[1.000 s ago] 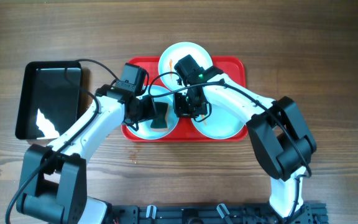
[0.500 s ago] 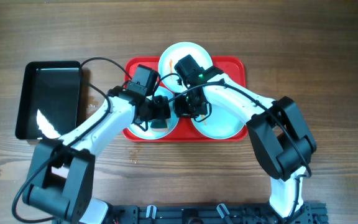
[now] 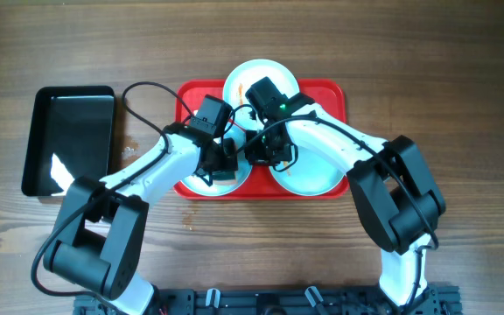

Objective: Clean dirty plates on tray and stack at the side

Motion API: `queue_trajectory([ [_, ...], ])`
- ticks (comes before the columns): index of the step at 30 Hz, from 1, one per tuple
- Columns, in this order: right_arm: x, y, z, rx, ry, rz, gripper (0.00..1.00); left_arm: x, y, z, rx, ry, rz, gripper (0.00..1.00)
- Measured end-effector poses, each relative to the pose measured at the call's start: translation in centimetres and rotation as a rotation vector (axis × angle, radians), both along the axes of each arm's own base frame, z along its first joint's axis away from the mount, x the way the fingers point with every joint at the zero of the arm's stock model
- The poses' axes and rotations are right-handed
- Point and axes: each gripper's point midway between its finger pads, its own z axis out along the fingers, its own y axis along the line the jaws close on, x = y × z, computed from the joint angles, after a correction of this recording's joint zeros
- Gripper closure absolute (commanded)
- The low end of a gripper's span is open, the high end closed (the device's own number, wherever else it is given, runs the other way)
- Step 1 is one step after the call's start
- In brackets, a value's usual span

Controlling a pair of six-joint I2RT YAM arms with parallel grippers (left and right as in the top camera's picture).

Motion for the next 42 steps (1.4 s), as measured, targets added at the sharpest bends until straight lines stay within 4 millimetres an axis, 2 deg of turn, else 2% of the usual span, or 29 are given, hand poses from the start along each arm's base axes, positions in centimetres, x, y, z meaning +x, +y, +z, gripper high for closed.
queue_trajectory([
  [3,0.0,0.0,0.0,0.000,0.000,0.000,0.84,0.1,0.3,0.0,0.015,-0.006,0.002,0.86],
  [5,0.0,0.0,0.0,0.000,0.000,0.000,0.84,0.2,0.5,0.0,0.027,-0.010,0.007,0.87],
  [8,0.0,0.0,0.0,0.000,0.000,0.000,0.84,0.2,0.6,-0.1,0.035,-0.011,0.008,0.95],
  [14,0.0,0.0,0.0,0.000,0.000,0.000,0.84,-0.1,1.0,0.3,0.055,-0.001,0.011,0.96],
  [20,0.0,0.0,0.0,0.000,0.000,0.000,0.84,-0.9,1.4,2.0,0.050,0.004,0.037,0.96],
  [25,0.0,0.0,0.0,0.000,-0.001,0.000,0.85,-1.4,0.3,2.2,-0.011,0.032,0.040,0.96],
  [30,0.0,0.0,0.0,0.001,-0.001,-0.002,0.86,-0.4,-1.1,2.6,-0.066,-0.013,0.048,0.96],
  [38,0.0,0.0,0.0,0.000,0.000,-0.003,0.91,0.1,-1.3,1.3,-0.098,-0.062,0.078,0.96],
  [42,0.0,0.0,0.0,0.000,0.001,-0.003,0.91,0.2,-0.6,0.9,-0.067,-0.079,0.094,0.96],
])
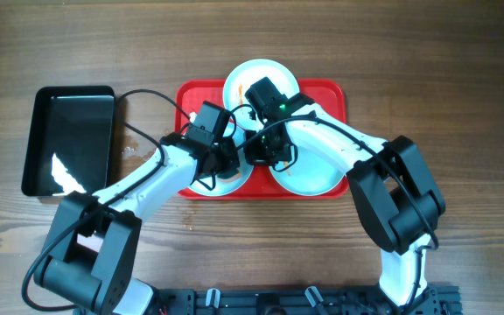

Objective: Clean dirty plates on tray and stack at the side

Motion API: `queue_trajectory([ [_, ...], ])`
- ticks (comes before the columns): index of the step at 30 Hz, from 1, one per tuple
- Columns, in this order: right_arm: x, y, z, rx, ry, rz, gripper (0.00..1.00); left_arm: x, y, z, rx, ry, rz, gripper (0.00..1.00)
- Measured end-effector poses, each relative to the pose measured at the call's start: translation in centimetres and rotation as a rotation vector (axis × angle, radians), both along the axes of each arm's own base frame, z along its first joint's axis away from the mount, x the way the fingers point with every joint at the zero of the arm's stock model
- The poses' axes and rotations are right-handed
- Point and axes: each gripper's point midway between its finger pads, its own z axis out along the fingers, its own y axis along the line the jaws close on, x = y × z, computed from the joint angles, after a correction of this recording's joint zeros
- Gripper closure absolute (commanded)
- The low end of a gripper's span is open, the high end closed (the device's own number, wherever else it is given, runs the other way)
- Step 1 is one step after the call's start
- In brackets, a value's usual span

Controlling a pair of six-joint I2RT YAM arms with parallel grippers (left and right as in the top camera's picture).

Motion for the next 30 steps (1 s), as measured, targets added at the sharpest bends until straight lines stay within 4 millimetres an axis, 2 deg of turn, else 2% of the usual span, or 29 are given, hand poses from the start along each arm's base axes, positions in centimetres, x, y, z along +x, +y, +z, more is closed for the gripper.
queue_trajectory([
  [6,0.0,0.0,0.0,0.000,0.002,-0.006,0.95,-0.6,2.5,-0.9,0.127,0.006,0.037,0.96],
  [16,0.1,0.0,0.0,0.001,0.006,-0.021,0.96,-0.9,4.1,-1.4,0.152,-0.002,0.069,0.96],
  [21,0.1,0.0,0.0,0.001,0.005,-0.021,0.96,-1.0,6.9,-1.2,0.158,0.021,0.148,0.96],
  [25,0.0,0.0,0.0,0.001,0.006,-0.021,0.96,-0.6,9.4,-0.4,0.162,-0.002,0.204,0.96],
  [30,0.1,0.0,0.0,0.000,0.005,-0.021,0.96,0.5,9.9,1.8,0.159,-0.088,0.172,0.96],
])
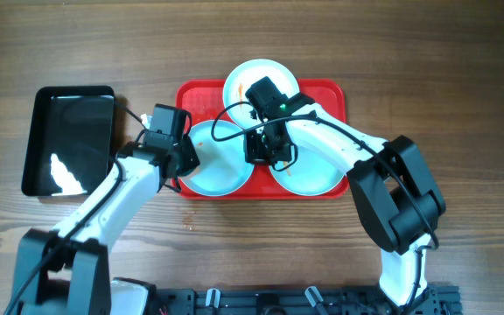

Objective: Clean dirty plates on tray and stack at the side

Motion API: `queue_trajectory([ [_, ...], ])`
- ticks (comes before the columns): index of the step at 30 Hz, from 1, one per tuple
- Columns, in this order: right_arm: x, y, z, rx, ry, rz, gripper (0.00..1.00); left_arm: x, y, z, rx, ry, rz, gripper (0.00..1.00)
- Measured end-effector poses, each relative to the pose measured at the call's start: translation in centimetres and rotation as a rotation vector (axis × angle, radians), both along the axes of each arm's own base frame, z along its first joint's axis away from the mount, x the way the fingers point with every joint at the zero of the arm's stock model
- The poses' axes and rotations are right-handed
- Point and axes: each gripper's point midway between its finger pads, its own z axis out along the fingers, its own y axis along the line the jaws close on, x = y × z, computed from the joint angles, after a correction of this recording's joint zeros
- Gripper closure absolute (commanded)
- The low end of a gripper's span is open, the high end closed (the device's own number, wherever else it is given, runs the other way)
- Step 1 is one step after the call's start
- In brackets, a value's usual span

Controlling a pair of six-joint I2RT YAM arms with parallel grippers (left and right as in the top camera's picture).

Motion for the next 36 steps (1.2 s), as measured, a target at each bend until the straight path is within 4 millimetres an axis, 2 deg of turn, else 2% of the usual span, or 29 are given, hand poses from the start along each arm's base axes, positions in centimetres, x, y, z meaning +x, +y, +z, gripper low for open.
queue_trajectory([
  [5,0.0,0.0,0.0,0.000,0.001,0.000,0.96,0.6,-1.0,1.8,-0.048,-0.061,-0.047,0.96],
  [14,0.1,0.1,0.0,0.003,-0.004,0.000,0.96,1.3,-5.8,3.4,-0.276,-0.110,-0.174,0.96],
  [16,0.2,0.1,0.0,0.005,-0.007,0.000,0.96,1.3,-6.5,3.1,-0.291,-0.105,-0.182,0.96],
  [19,0.2,0.1,0.0,0.006,-0.009,0.000,0.96,1.9,-7.3,1.6,-0.310,-0.084,-0.173,0.96],
  [25,0.1,0.1,0.0,0.003,-0.005,0.000,0.96,2.0,-7.4,-2.3,-0.301,-0.008,-0.145,0.96],
  [31,0.1,0.1,0.0,0.003,-0.004,0.000,0.96,2.0,-6.3,-3.1,-0.242,0.004,-0.111,0.96],
  [36,0.1,0.1,0.0,0.003,-0.004,0.000,0.96,1.6,-4.1,-3.3,-0.146,0.031,-0.055,0.96],
])
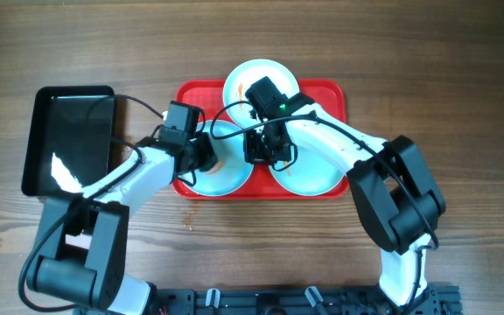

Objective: Clean dirty plates on tray and stack at the side
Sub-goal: 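Wipe the sponge around the left plate's inner rim with the left gripper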

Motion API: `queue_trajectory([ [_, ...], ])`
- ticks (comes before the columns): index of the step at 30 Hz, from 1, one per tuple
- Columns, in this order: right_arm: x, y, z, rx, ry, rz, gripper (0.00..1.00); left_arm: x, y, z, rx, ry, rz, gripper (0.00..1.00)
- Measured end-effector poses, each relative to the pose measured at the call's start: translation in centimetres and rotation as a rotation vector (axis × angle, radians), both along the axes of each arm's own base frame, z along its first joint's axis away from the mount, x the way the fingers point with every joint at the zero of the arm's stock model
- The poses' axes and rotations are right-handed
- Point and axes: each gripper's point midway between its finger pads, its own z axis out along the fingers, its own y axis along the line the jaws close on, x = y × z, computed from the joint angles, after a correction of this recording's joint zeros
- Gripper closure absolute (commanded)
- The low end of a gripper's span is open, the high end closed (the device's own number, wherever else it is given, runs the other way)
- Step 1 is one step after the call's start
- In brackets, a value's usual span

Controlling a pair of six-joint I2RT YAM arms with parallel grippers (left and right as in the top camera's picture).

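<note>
A red tray [331, 98] carries three plates. A white plate [245, 80] lies at the back, a pale plate [230, 175] at the front left and another plate [315, 175] at the front right. My left gripper [206, 157] hangs over the left part of the front-left plate, and a small orange-brown bit shows by its tip. Between the two front plates, my right gripper [265, 150] points down at their meeting rims. The wrists hide both pairs of fingers from above, so neither gripper's state shows.
A black rectangular tray [68, 140] lies on the wooden table to the left of the red tray. Small crumbs dot the table by it [129, 150] and in front of the red tray [187, 225]. The arms' bases stand at the near edge.
My left gripper was at the red tray's left edge, off the front-left plate. Now it is further right, over that plate's left part. The right arm has not moved.
My left gripper was first over the middle of the front-left plate, close to the right gripper, and stayed there at the following moment. Then it stood at the tray's left edge with the plate uncovered. Now it is over the plate again. The right gripper kept its place throughout.
</note>
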Motion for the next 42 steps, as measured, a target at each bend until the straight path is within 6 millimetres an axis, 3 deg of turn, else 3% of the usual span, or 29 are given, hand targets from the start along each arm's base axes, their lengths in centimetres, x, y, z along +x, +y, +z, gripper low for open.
queue_trajectory([
  [4,0.0,0.0,0.0,0.000,0.000,0.000,0.96,-0.5,2.2,-0.1,0.041,0.040,0.075,0.96],
  [7,0.0,0.0,0.0,0.000,0.000,0.000,0.96,-0.8,2.4,-0.1,0.029,0.060,0.088,0.96],
  [17,0.0,0.0,0.0,-0.001,0.001,0.000,0.96,-3.5,1.5,0.2,-0.044,0.154,0.070,0.96],
  [24,0.0,0.0,0.0,0.000,0.000,0.000,0.96,-5.1,-0.7,2.1,-0.081,0.147,0.044,0.96],
  [32,0.0,0.0,0.0,0.000,0.001,0.000,0.96,-2.2,-3.8,3.5,-0.097,-0.025,-0.021,0.96],
  [36,0.0,0.0,0.0,0.000,0.000,0.000,0.96,-0.8,-3.9,3.7,-0.085,-0.084,-0.009,0.96],
  [42,0.0,0.0,0.0,0.000,0.001,0.000,0.96,0.7,-3.4,1.6,-0.037,-0.105,0.017,0.96],
])
